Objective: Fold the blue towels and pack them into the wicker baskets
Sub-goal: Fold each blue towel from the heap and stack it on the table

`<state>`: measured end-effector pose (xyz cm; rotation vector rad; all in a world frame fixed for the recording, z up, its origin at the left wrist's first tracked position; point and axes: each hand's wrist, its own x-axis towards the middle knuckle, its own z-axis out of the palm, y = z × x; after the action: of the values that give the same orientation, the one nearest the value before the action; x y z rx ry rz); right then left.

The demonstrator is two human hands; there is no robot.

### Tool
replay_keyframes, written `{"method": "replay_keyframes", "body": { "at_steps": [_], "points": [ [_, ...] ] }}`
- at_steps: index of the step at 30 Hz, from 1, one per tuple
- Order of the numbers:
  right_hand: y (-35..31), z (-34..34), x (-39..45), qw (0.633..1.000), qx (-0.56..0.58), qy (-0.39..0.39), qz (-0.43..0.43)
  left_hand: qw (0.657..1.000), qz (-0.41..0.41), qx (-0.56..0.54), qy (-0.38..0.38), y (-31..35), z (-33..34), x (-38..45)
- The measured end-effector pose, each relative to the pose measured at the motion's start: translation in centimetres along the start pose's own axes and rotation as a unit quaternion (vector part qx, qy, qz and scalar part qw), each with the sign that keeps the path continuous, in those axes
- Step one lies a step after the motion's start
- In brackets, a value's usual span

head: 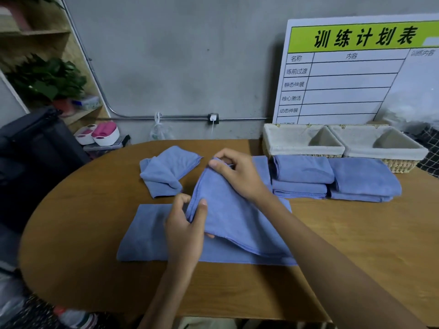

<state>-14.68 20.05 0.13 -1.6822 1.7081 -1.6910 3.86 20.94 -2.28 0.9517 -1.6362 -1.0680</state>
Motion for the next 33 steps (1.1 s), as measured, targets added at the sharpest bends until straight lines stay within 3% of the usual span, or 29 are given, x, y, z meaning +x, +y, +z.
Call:
{"method": "replay_keyframes", "body": {
  "at_steps": [14, 18, 21, 25, 28, 33],
  "points": [
    [-1.0, 13.5, 3.8, 0.997, -0.074, -0.022, 0.009, 0.99, 0.04, 0.124, 0.061, -4.3, -10.4, 3.5],
    [1.1, 16.1, 2.3, 0.974, -0.187, -0.12, 0.036, 0.962, -0.007, 0.268, 0.057, -8.7, -11.9, 3.5],
    [3.8, 16.7, 0.5, 0.959, -0.22, -0.179, 0.029, 0.953, -0.018, 0.298, 0.046, -9.8, -11.9, 3.2],
    [4.7, 15.3, -0.6, 0.959, -0.244, -0.137, -0.05, 0.945, 0.007, 0.322, 0.052, -9.7, -11.5, 3.2],
    [5.2, 12.6, -2.2, 0.944, -0.311, -0.064, -0.094, 0.938, 0.022, 0.344, 0.047, -10.2, -11.6, 3.2],
    [7.2, 4.4, -6.2, 0.926, -0.37, -0.025, -0.071, 0.918, 0.03, 0.394, 0.027, -11.4, -11.6, 3.4]
  ]
}}
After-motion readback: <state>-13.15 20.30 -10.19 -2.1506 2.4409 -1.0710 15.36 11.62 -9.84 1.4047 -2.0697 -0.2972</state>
